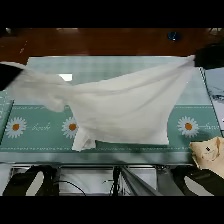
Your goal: Fold the shirts.
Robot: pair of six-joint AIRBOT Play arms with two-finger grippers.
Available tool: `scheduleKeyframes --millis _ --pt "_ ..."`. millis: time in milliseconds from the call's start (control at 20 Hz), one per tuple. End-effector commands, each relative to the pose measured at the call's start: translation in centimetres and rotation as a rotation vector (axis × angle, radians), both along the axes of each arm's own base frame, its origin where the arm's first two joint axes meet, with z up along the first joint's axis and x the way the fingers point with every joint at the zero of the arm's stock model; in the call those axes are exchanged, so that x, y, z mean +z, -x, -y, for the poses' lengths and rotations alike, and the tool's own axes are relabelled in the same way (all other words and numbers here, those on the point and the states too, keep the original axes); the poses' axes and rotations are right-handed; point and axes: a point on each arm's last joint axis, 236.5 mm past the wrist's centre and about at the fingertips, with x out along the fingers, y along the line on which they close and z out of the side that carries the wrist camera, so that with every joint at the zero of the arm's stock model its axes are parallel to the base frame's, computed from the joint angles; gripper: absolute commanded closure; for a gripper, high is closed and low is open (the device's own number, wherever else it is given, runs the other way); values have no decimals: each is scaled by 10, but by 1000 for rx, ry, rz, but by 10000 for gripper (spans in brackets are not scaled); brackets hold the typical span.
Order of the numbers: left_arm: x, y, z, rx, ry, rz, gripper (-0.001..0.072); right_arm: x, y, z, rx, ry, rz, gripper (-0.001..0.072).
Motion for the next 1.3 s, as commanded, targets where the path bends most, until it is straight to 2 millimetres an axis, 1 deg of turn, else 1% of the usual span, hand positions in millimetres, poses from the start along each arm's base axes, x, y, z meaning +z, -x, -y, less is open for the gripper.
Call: scheduleKeyframes --millis 0,150,300,400,450,600,650,750,800,850,900,950,1000,1050,1100,1150,1200,1250 --pt "-73 -54 6 2 51 -130 682 -48 -54 -4 37 69 -28 688" --pt "-127 -87 31 -66 24 -217 682 -65 -81 -10 43 70 -9 687" --pt "-171 -118 54 -66 26 -259 682 -79 -95 -13 46 71 -6 687" --pt "-188 -137 63 -36 66 -264 682 -89 -101 -14 49 74 -19 688" --pt "-192 -145 65 -15 95 -265 682 -93 -104 -15 50 75 -20 688" --pt "-202 -164 60 44 124 -247 676 -95 -113 -17 59 76 5 688" --pt "-204 -168 58 54 120 -238 565 -94 -115 -17 64 79 15 688" --pt "-209 -170 59 44 110 -244 193 -92 -118 -18 75 88 31 687" --pt "-206 -170 59 32 103 -239 63 -91 -119 -13 72 110 33 687" --pt "-198 -170 59 -10 71 -217 31 -91 -119 -6 66 145 34 688" --pt "-186 -170 54 -75 14 -177 32 -90 -120 7 54 205 33 687" --pt "-176 -171 43 -111 -35 -155 33 -90 -118 21 40 267 25 688" --pt "-168 -172 21 -113 -91 -165 33 -90 -117 33 11 285 14 687" --pt "-164 -170 -4 -104 -144 -184 35 -91 -114 45 -28 269 0 688" --pt "-163 -164 -30 -91 -181 -223 50 -94 -111 58 -57 270 -24 688" --pt "-166 -156 -52 -75 -193 -269 136 -97 -106 71 -87 269 -52 688" --pt "-172 -145 -71 -60 -179 -325 207 -100 -101 85 -119 262 -77 688" --pt "-179 -136 -84 -49 -165 -372 210 -103 -98 98 -149 247 -97 688"
